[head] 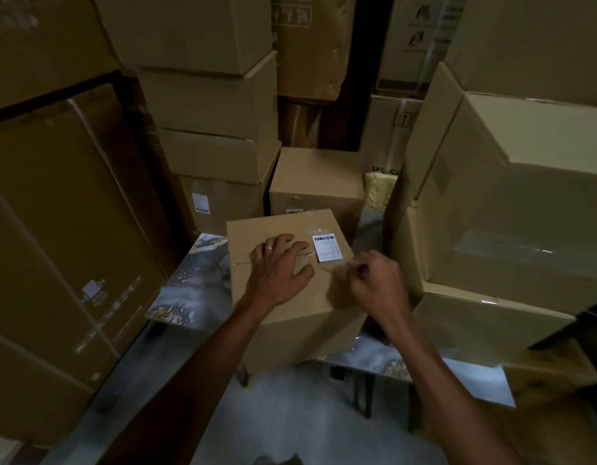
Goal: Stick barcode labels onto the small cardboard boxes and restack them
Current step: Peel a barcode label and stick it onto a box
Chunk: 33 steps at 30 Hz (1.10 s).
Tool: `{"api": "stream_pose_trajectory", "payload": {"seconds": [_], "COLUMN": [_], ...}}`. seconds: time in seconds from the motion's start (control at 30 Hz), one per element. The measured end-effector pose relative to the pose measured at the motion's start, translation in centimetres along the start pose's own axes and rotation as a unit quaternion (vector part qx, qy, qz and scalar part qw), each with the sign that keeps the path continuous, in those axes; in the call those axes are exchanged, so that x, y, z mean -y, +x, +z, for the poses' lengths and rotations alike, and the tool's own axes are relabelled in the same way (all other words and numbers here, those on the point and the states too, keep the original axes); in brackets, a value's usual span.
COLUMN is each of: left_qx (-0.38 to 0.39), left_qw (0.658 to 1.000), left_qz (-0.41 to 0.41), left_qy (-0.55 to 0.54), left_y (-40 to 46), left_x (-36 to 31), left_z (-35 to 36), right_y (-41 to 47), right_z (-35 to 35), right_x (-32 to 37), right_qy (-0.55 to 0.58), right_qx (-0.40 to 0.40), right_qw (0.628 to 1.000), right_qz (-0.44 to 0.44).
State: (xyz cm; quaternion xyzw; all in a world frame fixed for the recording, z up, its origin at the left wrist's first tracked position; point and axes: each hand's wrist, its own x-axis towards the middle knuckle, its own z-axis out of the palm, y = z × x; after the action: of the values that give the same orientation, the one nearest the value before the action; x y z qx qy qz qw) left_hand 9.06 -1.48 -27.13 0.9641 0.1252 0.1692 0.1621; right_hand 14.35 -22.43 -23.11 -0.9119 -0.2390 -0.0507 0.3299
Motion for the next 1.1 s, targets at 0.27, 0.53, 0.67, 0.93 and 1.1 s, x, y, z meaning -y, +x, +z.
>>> {"api": "stream_pose_trajectory", "payload": {"seconds": [0.27,0.53,0.67,0.93,1.1], "left_qx": [0.003,-0.024,-0.021,-0.008,-0.011], "left_qw": [1.000,1.000,1.000,1.000,1.000], "left_qz": [0.001,-0.001,-0.003,-0.005,-0.003], "left_qy": [0.003,0.008,0.004,-0.006,-0.012], "left_y": [-0.2,-0.5,-0.7,-0.9,-1.1], "left_x": [0.1,0.1,-0.1,0.0,0.1], "left_z": [0.0,0.2,0.0,-0.2,-0.1], "right_y": [1.7,2.3,3.1,4.9,4.4], "right_z": [-1.3,1.0,1.5,-0.2,-0.4], "right_x": [2.9,2.1,1.6,2.3,2.5], "right_qy": [0.166,0.331,0.287,0.592,0.566], "right_qx": [-0.068,0.044,0.008,0.059,0.106], "right_qw": [0.983,0.932,0.945,0.743,0.751], "right_qz": [-0.032,0.142,0.158,0.306,0.325]}}
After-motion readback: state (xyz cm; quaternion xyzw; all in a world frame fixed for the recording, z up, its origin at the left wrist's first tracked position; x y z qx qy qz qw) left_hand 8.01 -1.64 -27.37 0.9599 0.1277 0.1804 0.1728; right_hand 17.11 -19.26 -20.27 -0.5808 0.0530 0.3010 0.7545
